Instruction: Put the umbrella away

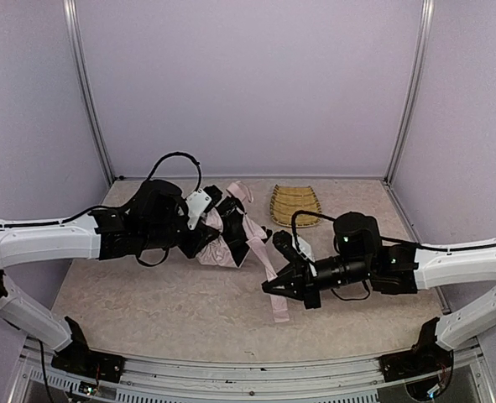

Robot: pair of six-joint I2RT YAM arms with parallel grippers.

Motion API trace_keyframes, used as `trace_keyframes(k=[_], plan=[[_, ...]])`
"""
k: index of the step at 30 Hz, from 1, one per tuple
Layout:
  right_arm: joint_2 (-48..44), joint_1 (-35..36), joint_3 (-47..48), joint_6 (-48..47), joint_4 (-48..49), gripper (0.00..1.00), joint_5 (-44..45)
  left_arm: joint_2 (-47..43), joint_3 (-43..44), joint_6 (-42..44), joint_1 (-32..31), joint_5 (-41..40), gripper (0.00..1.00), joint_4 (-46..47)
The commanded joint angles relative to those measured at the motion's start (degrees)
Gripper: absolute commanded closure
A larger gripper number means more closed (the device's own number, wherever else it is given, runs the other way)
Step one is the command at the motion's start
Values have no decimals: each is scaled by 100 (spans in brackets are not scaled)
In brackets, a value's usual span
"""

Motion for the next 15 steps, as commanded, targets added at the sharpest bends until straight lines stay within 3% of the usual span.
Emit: trace_keyframes(k=[1, 4, 7, 15], plan=[[45, 134, -783, 52, 1223, 100, 427, -802, 272, -207, 191, 374, 100, 1103], [171, 66, -1242, -60, 2078, 100, 1207, -1330, 120, -277, 101, 1203, 100, 1453], [479, -70, -1306, -125, 2677, 100, 1348, -1730, -111, -195, -191, 1819, 100, 1898], [1244, -378, -725, -318, 2903, 99, 1411, -1940, -259, 128, -1006, 2340, 100, 2039]])
